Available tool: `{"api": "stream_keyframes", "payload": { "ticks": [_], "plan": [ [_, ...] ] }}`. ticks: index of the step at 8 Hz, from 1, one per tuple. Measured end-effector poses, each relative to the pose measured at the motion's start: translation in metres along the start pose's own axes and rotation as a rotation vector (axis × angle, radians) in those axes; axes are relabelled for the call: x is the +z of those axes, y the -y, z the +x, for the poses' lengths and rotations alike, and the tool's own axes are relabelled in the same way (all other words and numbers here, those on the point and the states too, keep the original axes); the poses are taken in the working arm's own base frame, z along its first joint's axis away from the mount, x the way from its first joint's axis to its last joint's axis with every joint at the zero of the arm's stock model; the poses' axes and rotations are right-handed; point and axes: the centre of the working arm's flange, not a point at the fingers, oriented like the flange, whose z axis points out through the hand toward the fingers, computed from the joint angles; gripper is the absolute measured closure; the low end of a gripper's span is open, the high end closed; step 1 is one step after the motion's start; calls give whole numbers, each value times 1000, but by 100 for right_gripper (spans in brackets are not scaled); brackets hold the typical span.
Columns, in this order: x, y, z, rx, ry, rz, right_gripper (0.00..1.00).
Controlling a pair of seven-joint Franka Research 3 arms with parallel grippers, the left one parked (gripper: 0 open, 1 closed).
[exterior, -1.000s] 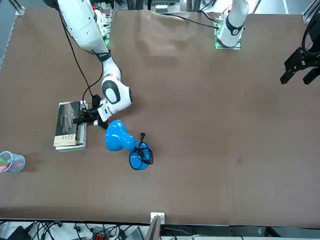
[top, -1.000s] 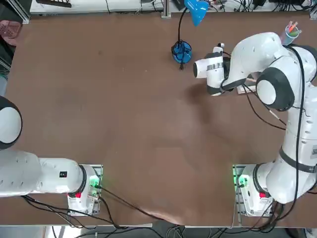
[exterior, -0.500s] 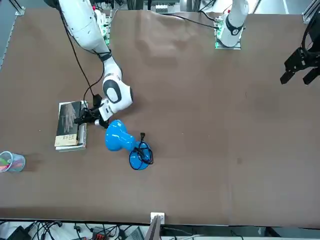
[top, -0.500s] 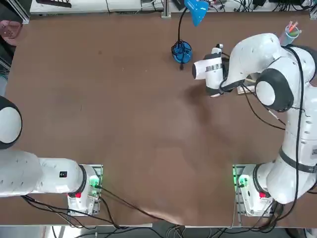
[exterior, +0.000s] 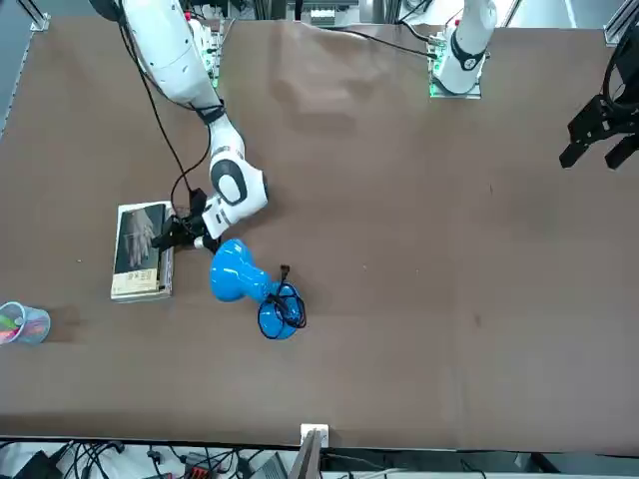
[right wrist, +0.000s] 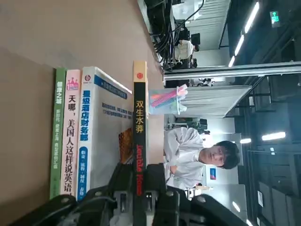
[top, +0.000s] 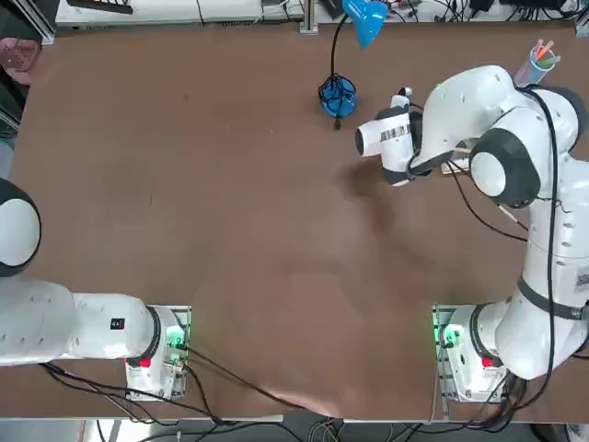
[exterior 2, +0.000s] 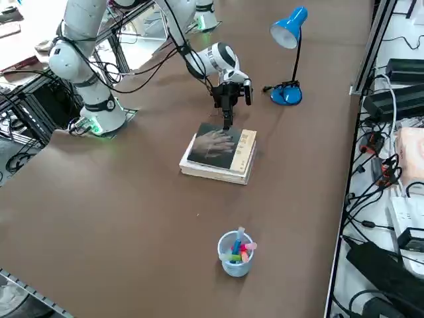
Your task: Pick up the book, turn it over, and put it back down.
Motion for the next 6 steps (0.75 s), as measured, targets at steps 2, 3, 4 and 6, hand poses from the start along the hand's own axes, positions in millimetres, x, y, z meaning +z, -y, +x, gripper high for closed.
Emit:
{"api": "stream_keyframes", "payload": {
  "ticks": [2, 3, 4, 6],
  "plan": [
    [0, 2, -1, -2, 0, -1, 90],
    [1, 3, -1, -3, 0, -1, 90],
    [1, 4, -2, -4, 1, -2, 90],
    [2, 5, -4, -2, 2, -3, 90]
  ]
}}
